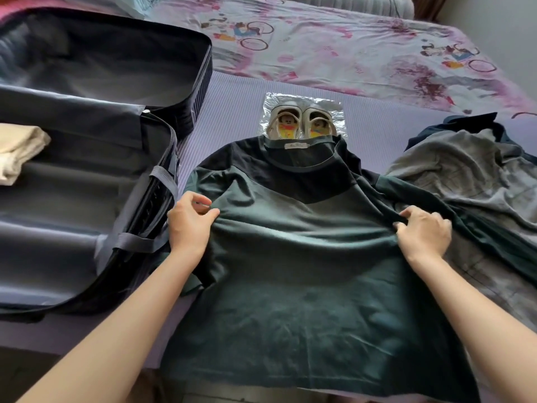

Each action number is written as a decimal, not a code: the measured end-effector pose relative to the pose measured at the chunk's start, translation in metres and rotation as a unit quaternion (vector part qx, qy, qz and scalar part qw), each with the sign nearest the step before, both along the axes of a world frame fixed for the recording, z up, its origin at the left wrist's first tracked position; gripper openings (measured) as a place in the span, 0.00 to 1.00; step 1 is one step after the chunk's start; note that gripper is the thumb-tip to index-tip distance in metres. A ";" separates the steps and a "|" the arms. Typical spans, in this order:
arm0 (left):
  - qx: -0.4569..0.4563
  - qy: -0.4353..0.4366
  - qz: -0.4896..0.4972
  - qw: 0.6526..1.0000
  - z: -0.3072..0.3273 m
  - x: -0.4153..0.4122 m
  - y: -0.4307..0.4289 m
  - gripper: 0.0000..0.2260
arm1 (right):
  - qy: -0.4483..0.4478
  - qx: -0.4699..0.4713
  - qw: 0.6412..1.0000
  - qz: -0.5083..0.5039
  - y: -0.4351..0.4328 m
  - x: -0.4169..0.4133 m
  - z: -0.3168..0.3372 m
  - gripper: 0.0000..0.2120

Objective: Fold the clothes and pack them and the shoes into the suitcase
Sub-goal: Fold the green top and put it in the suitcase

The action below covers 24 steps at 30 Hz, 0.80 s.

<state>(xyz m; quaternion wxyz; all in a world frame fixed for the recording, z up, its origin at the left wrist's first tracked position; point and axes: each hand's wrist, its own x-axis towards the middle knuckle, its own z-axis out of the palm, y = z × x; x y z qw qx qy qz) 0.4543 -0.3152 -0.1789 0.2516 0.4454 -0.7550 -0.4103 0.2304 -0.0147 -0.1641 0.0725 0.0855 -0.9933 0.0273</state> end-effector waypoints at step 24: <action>-0.077 -0.258 -0.068 0.961 -0.023 -0.124 -0.094 0.32 | -0.157 -0.008 0.987 0.027 -0.100 -0.117 -0.009 0.37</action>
